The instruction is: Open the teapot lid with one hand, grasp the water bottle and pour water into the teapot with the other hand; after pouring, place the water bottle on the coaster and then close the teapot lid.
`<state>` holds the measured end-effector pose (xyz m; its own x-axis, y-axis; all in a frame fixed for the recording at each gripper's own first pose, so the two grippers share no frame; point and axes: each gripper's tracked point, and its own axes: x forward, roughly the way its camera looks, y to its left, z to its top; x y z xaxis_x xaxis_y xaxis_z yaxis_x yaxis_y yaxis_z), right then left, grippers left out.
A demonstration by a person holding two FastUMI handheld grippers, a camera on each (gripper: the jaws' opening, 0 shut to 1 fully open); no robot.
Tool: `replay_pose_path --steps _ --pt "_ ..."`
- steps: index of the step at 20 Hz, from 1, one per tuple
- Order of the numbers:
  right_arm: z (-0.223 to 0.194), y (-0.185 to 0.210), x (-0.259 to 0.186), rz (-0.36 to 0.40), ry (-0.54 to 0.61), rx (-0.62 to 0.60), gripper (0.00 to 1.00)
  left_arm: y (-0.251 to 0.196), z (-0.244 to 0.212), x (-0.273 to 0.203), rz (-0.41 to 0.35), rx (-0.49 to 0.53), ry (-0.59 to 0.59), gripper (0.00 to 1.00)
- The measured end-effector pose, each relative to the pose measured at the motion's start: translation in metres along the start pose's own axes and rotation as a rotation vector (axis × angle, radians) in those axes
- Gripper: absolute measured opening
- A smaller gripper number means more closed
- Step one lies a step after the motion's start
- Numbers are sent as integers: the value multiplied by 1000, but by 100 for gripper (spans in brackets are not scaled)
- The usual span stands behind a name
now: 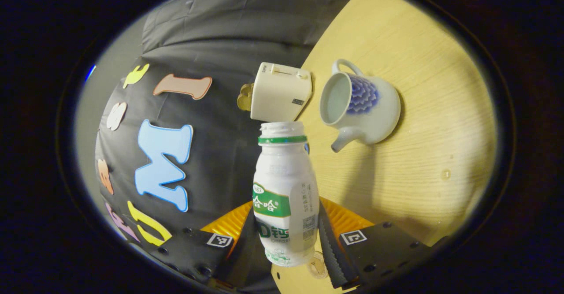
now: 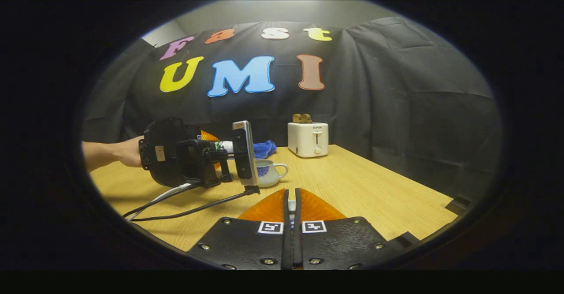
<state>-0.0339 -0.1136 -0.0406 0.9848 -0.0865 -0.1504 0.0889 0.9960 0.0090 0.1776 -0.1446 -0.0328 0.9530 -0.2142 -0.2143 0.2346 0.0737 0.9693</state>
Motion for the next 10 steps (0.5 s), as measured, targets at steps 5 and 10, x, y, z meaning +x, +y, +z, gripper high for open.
replay_pose_path --steps 5,10 --pt "-3 -4 0 -7 5 5 1 0 5 -3 -20 65 -5 74" --pt "-3 -7 0 -13 3 6 1 3 9 -7 -31 127 -5 82"
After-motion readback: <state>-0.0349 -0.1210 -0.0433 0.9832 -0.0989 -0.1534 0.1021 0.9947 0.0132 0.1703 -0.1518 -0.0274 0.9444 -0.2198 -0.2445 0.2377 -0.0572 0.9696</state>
